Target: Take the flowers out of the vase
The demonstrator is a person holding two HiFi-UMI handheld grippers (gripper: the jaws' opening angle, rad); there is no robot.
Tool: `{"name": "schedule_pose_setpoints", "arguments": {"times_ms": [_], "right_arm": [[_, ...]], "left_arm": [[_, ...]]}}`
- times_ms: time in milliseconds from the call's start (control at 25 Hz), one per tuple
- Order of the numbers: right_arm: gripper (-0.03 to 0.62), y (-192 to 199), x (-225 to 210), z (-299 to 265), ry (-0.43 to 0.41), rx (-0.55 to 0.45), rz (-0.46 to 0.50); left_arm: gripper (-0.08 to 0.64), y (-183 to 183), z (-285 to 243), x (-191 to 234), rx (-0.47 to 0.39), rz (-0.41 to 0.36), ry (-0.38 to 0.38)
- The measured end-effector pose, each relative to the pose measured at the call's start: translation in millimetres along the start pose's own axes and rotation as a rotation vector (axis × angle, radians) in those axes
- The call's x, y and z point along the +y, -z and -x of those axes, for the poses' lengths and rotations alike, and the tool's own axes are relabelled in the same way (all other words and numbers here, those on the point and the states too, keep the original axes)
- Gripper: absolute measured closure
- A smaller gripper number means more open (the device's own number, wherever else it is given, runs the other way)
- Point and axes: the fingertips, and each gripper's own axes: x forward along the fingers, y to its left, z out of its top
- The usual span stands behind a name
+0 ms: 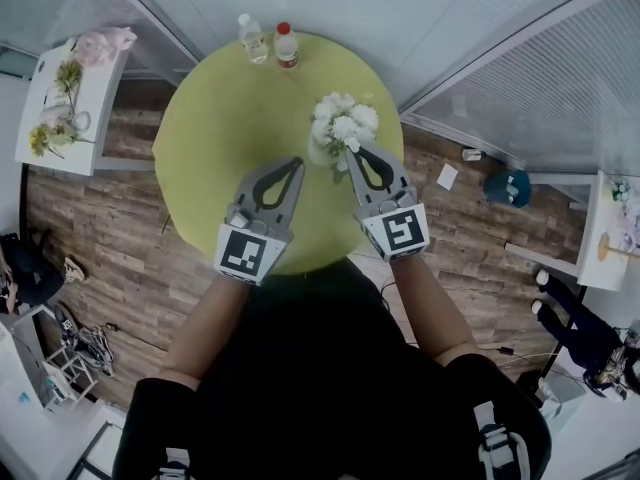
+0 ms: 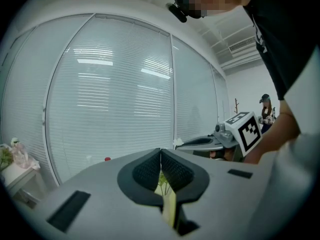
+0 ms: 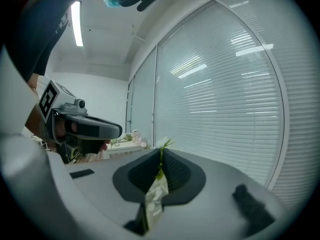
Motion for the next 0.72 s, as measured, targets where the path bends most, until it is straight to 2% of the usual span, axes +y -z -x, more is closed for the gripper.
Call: {"name": "schedule_pose_setpoints", "arguments": {"times_ms": [280, 720], "right_arm": [[0.566, -21, 0, 5, -0.007, -0.049, 0.030], [0.566, -46, 6, 4, -0.059, -0.084, 0.059]], "left_arm": [[0.546, -18, 21, 2, -0.040, -0.020, -0.069], [0.546, -34, 40, 6, -0.050, -0.040, -0.150]]}}
